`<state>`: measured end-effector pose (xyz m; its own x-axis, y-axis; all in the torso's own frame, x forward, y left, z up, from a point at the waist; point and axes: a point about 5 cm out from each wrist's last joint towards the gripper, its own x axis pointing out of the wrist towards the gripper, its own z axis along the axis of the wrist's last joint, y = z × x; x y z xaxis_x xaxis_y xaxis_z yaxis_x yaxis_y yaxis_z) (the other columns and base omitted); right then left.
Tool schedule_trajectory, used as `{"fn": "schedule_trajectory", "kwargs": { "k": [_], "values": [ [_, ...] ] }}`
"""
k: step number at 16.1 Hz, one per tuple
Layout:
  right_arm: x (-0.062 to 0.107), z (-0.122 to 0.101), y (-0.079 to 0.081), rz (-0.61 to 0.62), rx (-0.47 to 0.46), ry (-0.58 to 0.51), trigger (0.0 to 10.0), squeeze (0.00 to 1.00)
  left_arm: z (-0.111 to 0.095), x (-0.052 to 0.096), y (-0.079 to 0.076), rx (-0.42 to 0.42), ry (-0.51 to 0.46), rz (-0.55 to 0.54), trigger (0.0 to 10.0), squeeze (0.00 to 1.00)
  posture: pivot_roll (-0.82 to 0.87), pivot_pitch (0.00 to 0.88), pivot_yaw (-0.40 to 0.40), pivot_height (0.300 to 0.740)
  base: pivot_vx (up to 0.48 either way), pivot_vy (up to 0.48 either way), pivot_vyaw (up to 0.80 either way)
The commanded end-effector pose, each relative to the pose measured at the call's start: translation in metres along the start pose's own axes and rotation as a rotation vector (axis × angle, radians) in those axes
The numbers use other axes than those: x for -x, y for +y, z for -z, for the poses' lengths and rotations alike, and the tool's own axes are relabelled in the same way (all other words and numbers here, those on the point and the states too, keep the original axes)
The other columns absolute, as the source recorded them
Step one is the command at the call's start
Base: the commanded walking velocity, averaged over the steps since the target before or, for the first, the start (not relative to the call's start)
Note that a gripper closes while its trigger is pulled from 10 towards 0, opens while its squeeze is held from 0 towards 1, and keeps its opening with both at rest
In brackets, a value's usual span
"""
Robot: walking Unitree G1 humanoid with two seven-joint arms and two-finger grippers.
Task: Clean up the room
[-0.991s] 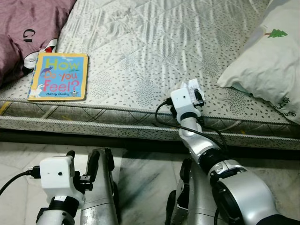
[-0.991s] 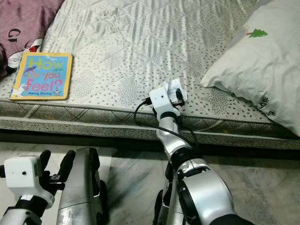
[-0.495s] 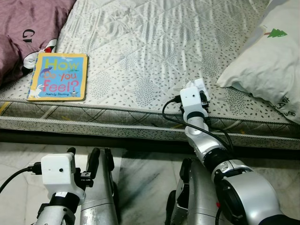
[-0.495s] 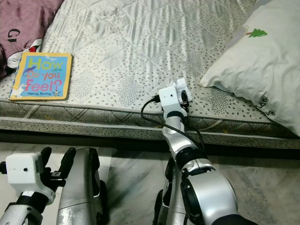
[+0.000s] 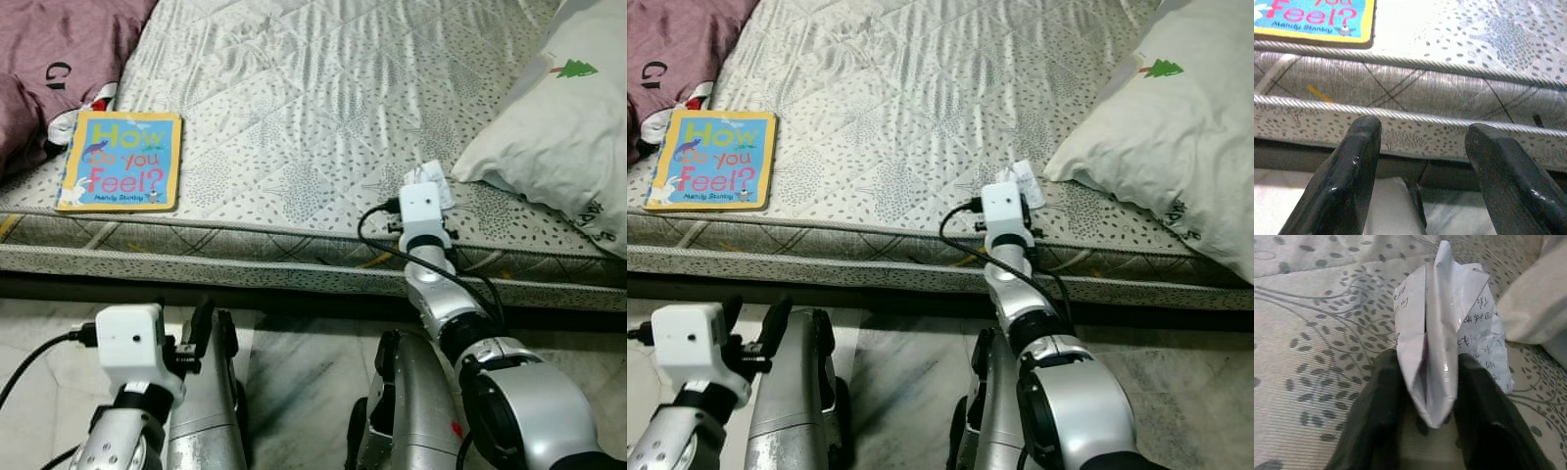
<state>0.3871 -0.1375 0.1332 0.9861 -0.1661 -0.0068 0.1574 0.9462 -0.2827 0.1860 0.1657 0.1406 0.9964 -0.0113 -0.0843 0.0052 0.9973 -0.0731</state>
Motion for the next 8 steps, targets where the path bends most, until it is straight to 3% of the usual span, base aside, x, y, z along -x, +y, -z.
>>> {"fn": "schedule_trajectory", "kwargs": {
  "k": [1, 8],
  "values": [
    [0.002, 0.012, -0.005, 0.013, -0.033, 0.045, 0.0, 0.00, 0.005, -0.002, 0.003, -0.010, 0.016, -0.014, 10.0, 0.00, 0.23, 0.258, -0.055, 0.523, 0.000, 0.000, 0.00],
    [-0.002, 0.007, -0.016, 0.025, -0.069, 0.027, 0.0, 0.00, 0.001, -0.031, 0.001, -0.013, -0.049, 0.012, 10.0, 0.00, 0.19, 0.169, -0.056, 0.523, 0.000, 0.000, 0.00]
  ]
}}
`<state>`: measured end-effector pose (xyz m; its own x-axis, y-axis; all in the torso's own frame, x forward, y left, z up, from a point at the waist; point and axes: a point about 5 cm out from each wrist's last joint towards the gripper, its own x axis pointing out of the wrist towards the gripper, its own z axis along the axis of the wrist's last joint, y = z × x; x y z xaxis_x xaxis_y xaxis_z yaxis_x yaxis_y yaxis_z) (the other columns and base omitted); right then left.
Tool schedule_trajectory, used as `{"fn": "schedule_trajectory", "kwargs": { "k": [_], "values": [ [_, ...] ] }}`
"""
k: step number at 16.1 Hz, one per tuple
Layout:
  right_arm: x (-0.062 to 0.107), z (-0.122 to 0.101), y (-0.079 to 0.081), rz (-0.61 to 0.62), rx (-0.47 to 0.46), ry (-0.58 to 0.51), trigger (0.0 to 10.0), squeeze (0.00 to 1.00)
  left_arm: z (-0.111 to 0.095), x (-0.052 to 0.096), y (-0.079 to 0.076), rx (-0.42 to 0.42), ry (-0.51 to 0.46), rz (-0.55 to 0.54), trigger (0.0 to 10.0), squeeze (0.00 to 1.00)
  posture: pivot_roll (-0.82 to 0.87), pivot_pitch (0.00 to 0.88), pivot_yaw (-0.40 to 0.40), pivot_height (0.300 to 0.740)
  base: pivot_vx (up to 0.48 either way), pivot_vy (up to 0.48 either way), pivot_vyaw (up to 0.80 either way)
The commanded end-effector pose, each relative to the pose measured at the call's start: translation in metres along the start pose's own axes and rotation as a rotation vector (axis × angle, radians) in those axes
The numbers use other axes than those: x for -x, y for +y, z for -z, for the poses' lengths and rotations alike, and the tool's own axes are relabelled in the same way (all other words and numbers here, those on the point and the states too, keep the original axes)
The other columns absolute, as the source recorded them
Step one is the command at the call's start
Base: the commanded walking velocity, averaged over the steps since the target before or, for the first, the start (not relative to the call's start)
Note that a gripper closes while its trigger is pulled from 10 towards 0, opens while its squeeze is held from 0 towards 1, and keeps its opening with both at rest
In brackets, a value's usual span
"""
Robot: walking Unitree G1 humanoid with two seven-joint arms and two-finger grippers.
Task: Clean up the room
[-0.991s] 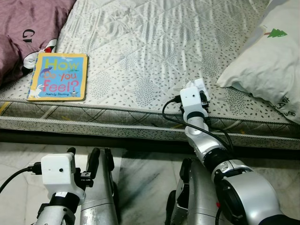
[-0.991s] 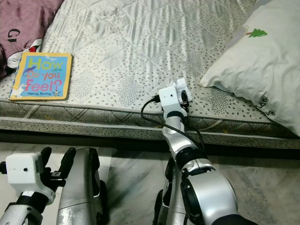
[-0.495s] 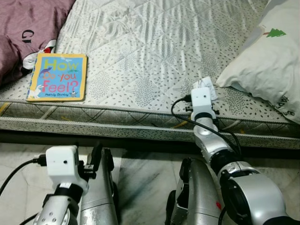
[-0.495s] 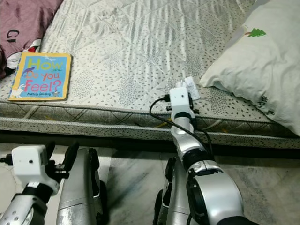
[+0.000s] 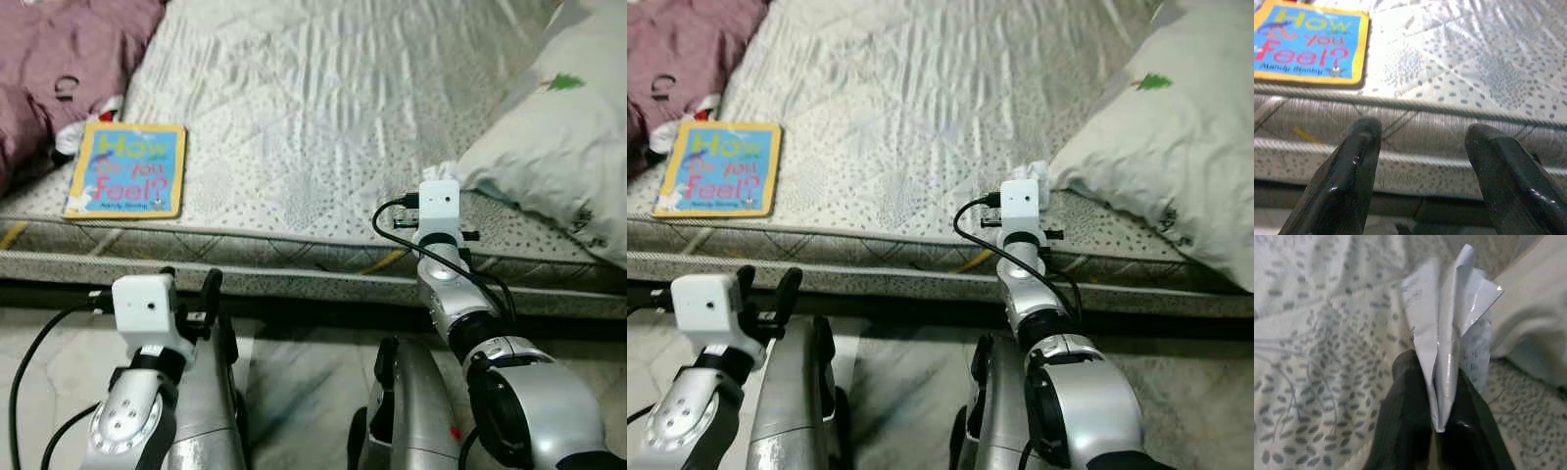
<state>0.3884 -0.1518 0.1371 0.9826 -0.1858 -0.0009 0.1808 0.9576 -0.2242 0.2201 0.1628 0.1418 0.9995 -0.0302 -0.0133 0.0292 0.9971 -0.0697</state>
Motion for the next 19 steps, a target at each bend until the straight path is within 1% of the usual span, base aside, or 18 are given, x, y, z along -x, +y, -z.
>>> {"fn": "schedule_trajectory", "kwargs": {
  "k": [1, 4, 7, 11, 13, 15, 16, 17, 18, 19],
  "values": [
    [0.002, 0.008, -0.005, 0.007, -0.014, 0.022, 0.0, 0.00, 0.004, -0.002, 0.005, -0.011, 0.003, -0.009, 10.0, 0.00, 0.19, 0.155, -0.056, 0.523, 0.000, 0.000, 0.00],
    [0.002, 0.009, -0.007, 0.001, -0.025, 0.017, 0.0, 0.00, 0.002, -0.016, 0.006, -0.014, -0.024, -0.002, 10.0, 0.00, 0.17, 0.110, -0.054, 0.523, 0.000, 0.000, 0.00],
    [0.003, 0.008, -0.007, -0.043, -0.050, -0.011, 0.0, 0.00, 0.003, -0.026, 0.005, -0.017, -0.047, 0.002, 10.0, 0.00, 0.13, 0.059, -0.048, 0.523, 0.000, 0.000, 0.00],
    [0.010, 0.015, -0.002, -0.195, -0.151, -0.030, 0.0, 0.00, 0.007, -0.040, 0.006, -0.011, -0.067, 0.001, 10.0, 0.00, 0.08, 0.000, -0.034, 0.523, 0.000, 0.000, 0.00],
    [0.013, 0.017, -0.003, -0.222, -0.189, -0.035, 0.0, 0.00, 0.008, -0.045, 0.006, -0.010, -0.070, 0.003, 10.0, 0.00, 0.06, 0.000, -0.036, 0.523, 0.000, 0.000, 0.00],
    [0.023, 0.023, -0.002, -0.271, -0.280, -0.046, 0.0, 0.00, 0.012, -0.051, 0.008, -0.014, -0.081, 0.007, 10.0, 0.00, 0.04, 0.000, -0.040, 0.523, 0.000, 0.000, 0.00],
    [0.026, 0.023, -0.002, -0.291, -0.288, -0.050, 3.5, 0.00, 0.013, -0.053, 0.009, -0.014, -0.086, 0.005, 10.0, 0.00, 0.04, 0.000, -0.040, 0.523, 0.000, 0.000, 0.00],
    [0.030, 0.023, -0.002, -0.315, -0.302, -0.059, 10.0, 0.00, 0.014, -0.055, 0.010, -0.016, -0.091, 0.001, 10.0, 0.00, 0.03, 0.000, -0.040, 0.523, 0.000, 0.000, 0.00],
    [0.035, 0.021, -0.003, -0.333, -0.333, -0.078, 10.0, 0.00, 0.015, -0.055, 0.011, -0.017, -0.095, -0.002, 10.0, 0.00, 0.03, 0.000, -0.039, 0.523, 0.000, 0.000, 0.00],
    [0.037, 0.021, -0.003, -0.345, -0.355, -0.078, 10.0, 0.00, 0.017, -0.057, 0.013, -0.019, -0.096, -0.004, 10.0, 0.00, 0.02, 0.000, -0.034, 0.523, 0.000, 0.000, 0.00]
  ]
}}
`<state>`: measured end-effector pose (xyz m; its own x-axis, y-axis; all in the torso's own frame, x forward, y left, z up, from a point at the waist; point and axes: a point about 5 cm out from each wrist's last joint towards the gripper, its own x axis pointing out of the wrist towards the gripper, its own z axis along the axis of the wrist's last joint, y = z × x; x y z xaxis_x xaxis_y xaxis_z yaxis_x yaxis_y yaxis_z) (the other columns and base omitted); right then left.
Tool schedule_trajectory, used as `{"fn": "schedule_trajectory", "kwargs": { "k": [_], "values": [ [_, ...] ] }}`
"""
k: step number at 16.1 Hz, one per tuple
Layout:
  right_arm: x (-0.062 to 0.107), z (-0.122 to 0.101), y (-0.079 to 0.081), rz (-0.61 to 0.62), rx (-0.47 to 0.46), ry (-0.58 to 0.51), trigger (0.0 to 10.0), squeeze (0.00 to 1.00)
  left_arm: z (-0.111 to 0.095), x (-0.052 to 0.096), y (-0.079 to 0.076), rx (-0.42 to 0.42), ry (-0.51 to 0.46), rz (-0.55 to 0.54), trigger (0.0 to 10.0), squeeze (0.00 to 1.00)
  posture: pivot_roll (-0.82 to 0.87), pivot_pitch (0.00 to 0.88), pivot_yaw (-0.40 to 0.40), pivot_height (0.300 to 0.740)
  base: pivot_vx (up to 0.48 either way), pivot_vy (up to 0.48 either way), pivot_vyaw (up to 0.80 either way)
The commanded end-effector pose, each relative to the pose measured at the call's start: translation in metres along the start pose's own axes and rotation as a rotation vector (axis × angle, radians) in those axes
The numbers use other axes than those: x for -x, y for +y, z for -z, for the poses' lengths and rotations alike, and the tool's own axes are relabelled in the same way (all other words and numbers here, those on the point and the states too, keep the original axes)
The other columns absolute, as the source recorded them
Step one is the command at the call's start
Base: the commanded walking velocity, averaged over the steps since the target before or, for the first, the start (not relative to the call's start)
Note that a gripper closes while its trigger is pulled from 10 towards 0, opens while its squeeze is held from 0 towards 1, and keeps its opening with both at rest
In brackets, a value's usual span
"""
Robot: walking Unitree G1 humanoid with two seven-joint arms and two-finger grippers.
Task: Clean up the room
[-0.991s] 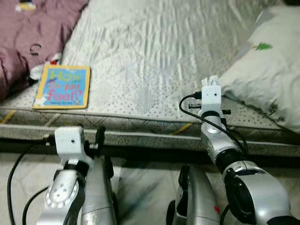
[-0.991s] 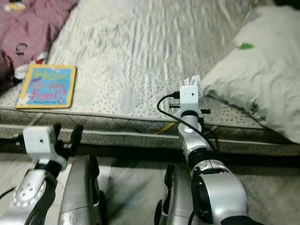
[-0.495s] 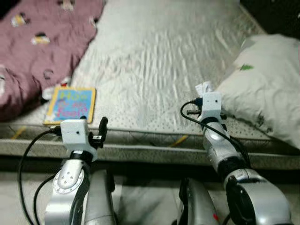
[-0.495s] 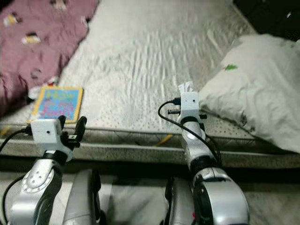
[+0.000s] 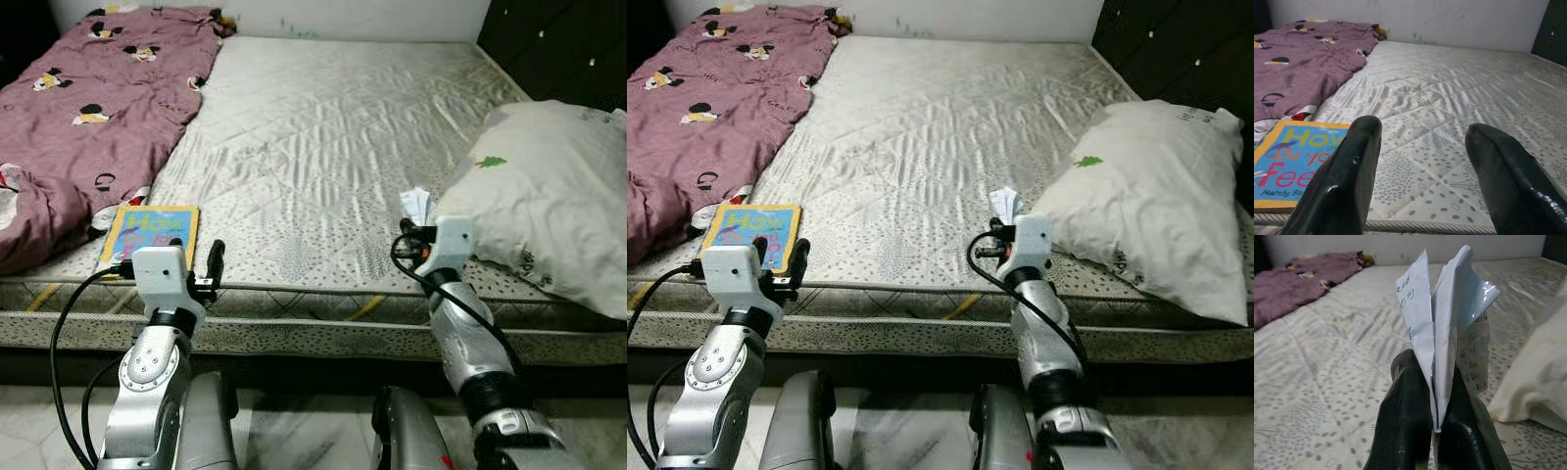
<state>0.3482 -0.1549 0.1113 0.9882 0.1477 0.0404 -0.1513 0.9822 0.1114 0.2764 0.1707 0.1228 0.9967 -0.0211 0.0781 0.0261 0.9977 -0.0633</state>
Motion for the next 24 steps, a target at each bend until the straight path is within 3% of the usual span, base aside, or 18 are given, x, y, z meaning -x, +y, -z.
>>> {"fn": "schedule_trajectory", "kwargs": {
  "k": [1, 4, 11, 15, 20, 24],
  "values": [
    [0.006, -0.010, 0.002, -0.022, -0.029, -0.047, 10.0, 0.00, 0.000, -0.002, 0.003, -0.015, -0.012, -0.003, 10.0, 0.00, 0.02, 0.000, -0.031, 0.523, 0.000, 0.000, 0.00],
    [0.013, -0.016, 0.004, -0.020, -0.047, -0.065, 10.0, 0.00, 0.002, -0.006, 0.004, -0.019, -0.025, 0.005, 10.0, 0.00, 0.01, 0.000, -0.014, 0.547, 0.000, 0.000, 0.00],
    [0.004, -0.026, 0.007, -0.017, -0.087, -0.061, 10.0, 0.00, 0.001, -0.019, 0.004, -0.011, -0.067, -0.013, 10.0, 0.00, 0.02, 0.000, -0.024, 0.621, 0.000, 0.000, 0.00],
    [0.010, -0.017, 0.005, -0.001, -0.089, -0.037, 10.0, 0.00, 0.009, -0.017, 0.000, -0.007, -0.051, 0.003, 10.0, 0.00, 0.01, 0.000, 0.001, 0.672, 0.000, 0.000, 0.00],
    [0.024, -0.003, -0.006, 0.059, -0.075, 0.008, 10.0, 0.00, 0.012, -0.028, -0.008, -0.016, -0.042, 0.034, 10.0, 0.00, -0.05, 0.000, 0.019, 0.723, 0.000, 0.000, 0.00],
    [0.040, 0.001, -0.022, 0.125, -0.057, 0.026, 10.0, 0.00, 0.023, -0.021, -0.014, -0.016, 0.007, 0.063, 10.0, 0.00, -0.06, 0.000, 0.037, 0.740, 0.000, 0.000, 0.00]
  ]
}}
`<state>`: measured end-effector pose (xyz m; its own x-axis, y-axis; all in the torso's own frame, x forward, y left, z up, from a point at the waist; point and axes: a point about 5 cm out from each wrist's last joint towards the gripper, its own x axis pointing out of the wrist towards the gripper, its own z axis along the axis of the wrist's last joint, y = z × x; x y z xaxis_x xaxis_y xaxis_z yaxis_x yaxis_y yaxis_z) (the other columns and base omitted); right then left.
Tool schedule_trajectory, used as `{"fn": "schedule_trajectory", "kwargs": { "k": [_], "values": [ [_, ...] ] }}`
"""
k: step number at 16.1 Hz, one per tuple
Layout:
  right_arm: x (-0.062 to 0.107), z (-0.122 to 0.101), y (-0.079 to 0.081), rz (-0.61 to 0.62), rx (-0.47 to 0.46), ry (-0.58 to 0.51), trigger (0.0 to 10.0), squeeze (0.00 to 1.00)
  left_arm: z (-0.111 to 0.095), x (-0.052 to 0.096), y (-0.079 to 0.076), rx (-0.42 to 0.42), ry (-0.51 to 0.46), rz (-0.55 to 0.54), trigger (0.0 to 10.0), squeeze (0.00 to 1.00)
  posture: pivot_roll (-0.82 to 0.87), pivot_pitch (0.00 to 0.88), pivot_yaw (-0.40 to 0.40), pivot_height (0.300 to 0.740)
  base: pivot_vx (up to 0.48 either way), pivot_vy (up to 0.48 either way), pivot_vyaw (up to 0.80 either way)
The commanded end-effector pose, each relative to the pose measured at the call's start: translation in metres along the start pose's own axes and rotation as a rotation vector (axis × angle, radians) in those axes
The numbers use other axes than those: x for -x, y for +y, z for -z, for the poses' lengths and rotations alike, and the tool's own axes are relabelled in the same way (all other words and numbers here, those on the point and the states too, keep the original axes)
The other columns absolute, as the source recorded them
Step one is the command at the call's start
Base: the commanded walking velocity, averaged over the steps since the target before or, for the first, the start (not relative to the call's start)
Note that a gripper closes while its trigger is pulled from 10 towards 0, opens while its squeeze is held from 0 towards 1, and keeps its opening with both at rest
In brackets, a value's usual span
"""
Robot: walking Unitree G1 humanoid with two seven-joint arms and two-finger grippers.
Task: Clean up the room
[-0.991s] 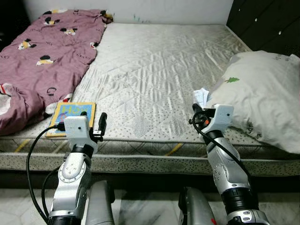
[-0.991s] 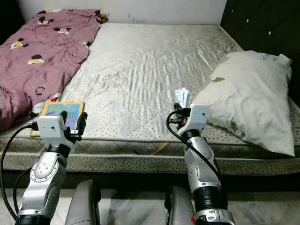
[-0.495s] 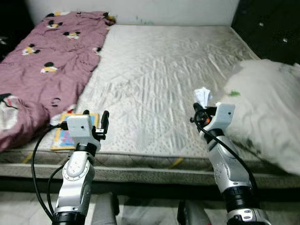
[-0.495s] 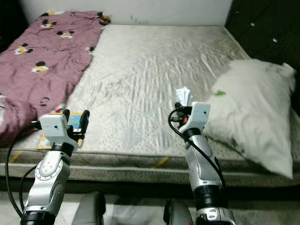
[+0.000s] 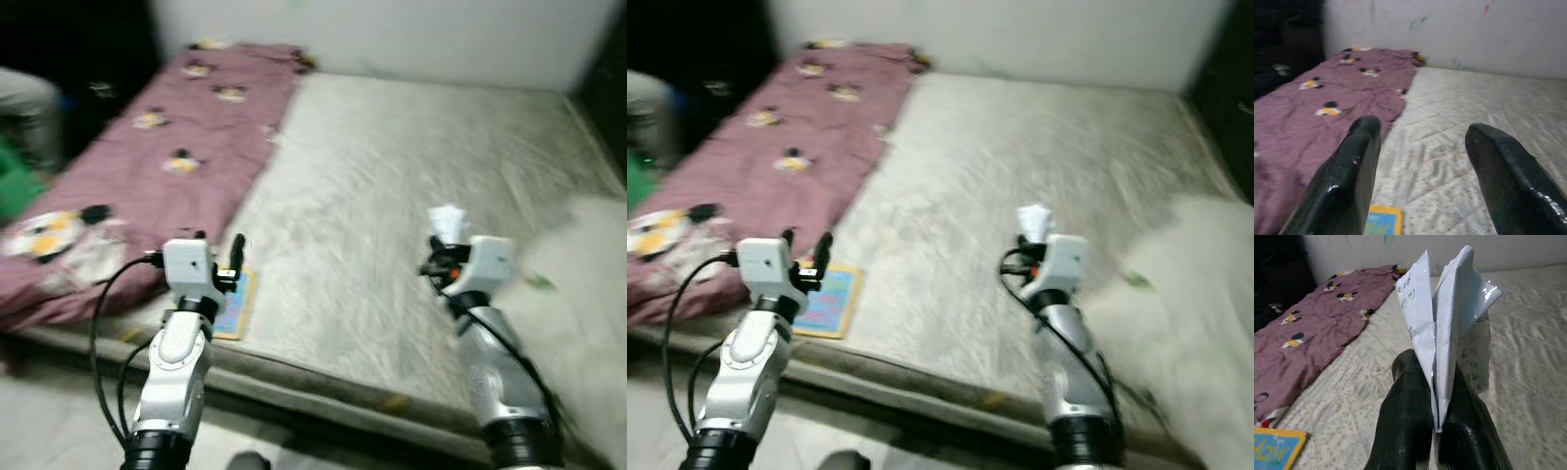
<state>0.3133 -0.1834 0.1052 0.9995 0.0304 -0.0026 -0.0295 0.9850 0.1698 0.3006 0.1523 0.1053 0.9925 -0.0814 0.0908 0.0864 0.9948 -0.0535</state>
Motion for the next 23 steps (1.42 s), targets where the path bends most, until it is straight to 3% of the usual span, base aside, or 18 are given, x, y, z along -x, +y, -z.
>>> {"fn": "schedule_trajectory", "kwargs": {
  "k": [1, 4, 7, 10, 15, 17, 20, 23],
  "values": [
    [0.004, 0.003, -0.002, 0.021, -0.003, 0.012, 10.0, 0.00, 0.005, 0.004, 0.004, -0.017, 0.026, 0.010, 10.0, 0.00, -0.05, 0.000, 0.043, 0.740, 0.000, 0.000, 0.00],
    [0.012, 0.013, -0.007, 0.065, -0.001, 0.039, 10.0, 0.00, 0.008, 0.003, 0.001, -0.029, 0.048, 0.049, 10.0, 0.00, -0.08, 0.000, 0.071, 0.740, 0.000, 0.000, -0.27],
    [0.016, 0.010, 0.004, 0.059, -0.010, 0.017, 10.0, 0.00, 0.005, 0.001, 0.011, -0.034, 0.037, -0.003, 10.0, 0.00, -0.09, 0.000, 0.069, 0.740, 0.000, 0.000, -0.41],
    [0.010, 0.012, 0.022, 0.008, 0.047, 0.030, 10.0, 0.00, 0.007, 0.008, 0.015, -0.032, 0.028, -0.056, 10.0, 0.00, -0.07, 0.000, 0.009, 0.740, 0.000, 0.000, -0.15],
    [0.003, 0.020, 0.030, 0.029, 0.087, 0.078, 10.0, 0.00, -0.002, 0.017, 0.007, -0.047, 0.008, -0.026, 10.0, 0.00, -0.02, 0.000, 0.007, 0.740, 0.000, 0.000, 0.00],
    [0.002, 0.021, 0.034, 0.027, 0.058, 0.067, 10.0, 0.00, -0.001, 0.019, 0.006, -0.058, 0.017, -0.004, 10.0, 0.00, 0.00, 0.000, 0.020, 0.740, 0.000, 0.000, 0.00],
    [0.002, 0.023, 0.036, 0.022, 0.049, 0.061, 10.0, 0.00, -0.006, 0.018, 0.008, -0.062, 0.009, -0.012, 10.0, 0.00, 0.02, 0.000, 0.018, 0.740, 0.000, 0.000, 0.00],
    [0.006, 0.019, 0.036, 0.002, 0.075, 0.047, 10.0, 0.00, -0.008, 0.028, 0.017, -0.058, 0.009, -0.073, 10.0, 0.00, 0.01, 0.000, -0.013, 0.740, 0.000, 0.000, 0.00]
  ]
}}
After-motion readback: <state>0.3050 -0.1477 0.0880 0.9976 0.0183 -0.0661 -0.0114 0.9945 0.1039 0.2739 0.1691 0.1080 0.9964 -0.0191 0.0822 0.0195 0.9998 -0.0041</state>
